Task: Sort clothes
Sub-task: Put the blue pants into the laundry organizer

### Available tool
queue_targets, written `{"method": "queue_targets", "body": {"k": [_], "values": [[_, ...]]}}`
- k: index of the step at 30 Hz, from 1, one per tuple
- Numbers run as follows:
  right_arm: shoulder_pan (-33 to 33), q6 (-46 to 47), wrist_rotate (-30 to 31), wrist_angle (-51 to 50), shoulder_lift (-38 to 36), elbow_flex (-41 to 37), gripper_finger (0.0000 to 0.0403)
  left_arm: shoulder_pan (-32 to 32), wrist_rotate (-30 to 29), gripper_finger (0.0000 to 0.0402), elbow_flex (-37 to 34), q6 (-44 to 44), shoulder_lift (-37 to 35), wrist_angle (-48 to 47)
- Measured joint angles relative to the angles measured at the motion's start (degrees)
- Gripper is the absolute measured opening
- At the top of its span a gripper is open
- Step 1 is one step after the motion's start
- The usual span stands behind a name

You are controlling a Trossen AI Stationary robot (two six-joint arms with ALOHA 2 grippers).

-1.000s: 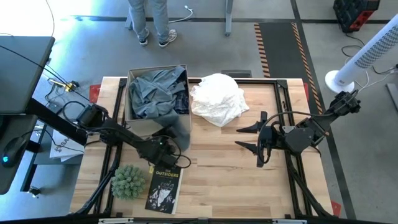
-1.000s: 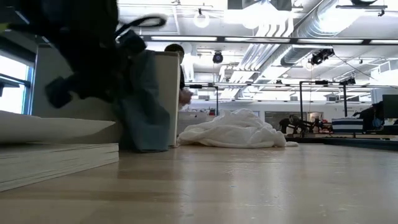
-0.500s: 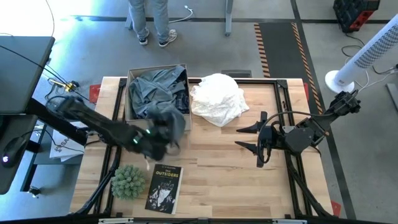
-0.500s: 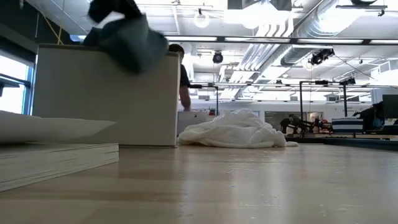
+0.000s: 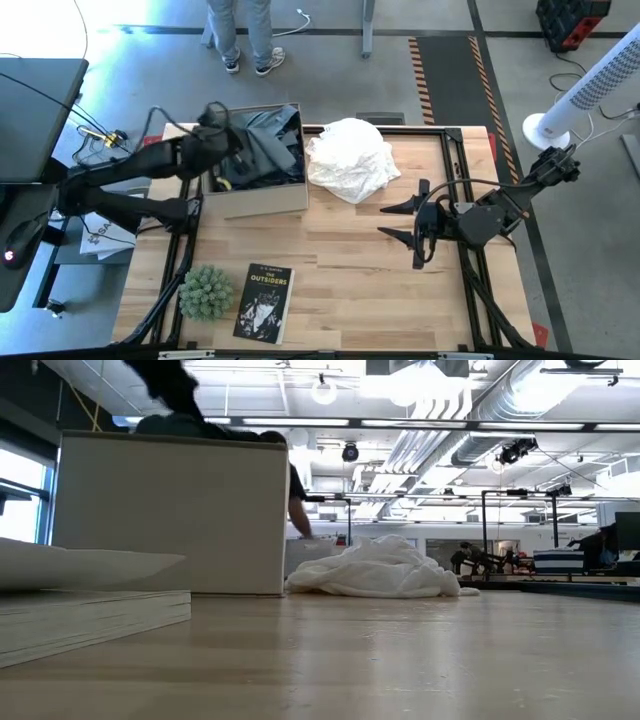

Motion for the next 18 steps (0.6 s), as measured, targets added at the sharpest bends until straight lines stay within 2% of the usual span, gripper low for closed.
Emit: {"method": "queue_targets", "body": {"k": [4, 9, 13, 18], "values": [[0.0, -0.1, 0.0, 0.0, 0.7, 0.0, 0.0185, 2.1, 7.4, 0.0001, -9.4, -4.6, 2.6, 5.1], [0.0, 0.0, -0.1, 0.0, 1.7, 0.0, 0.0185, 2.1, 10.6, 0.0002, -18.7, -10.9, 6.7, 11.7], [0.0, -0.4, -0.1, 0.0, 2.3, 0.0, 0.0185, 2.6, 8.5, 0.0019, -18.4, -14.0, 7.0, 10.9], [0.0, -0.5, -0.1, 0.0, 2.4, 0.0, 0.0185, 4.0, 14.6, 0.0077, -10.9, -12.8, 3.2, 6.8]]}}
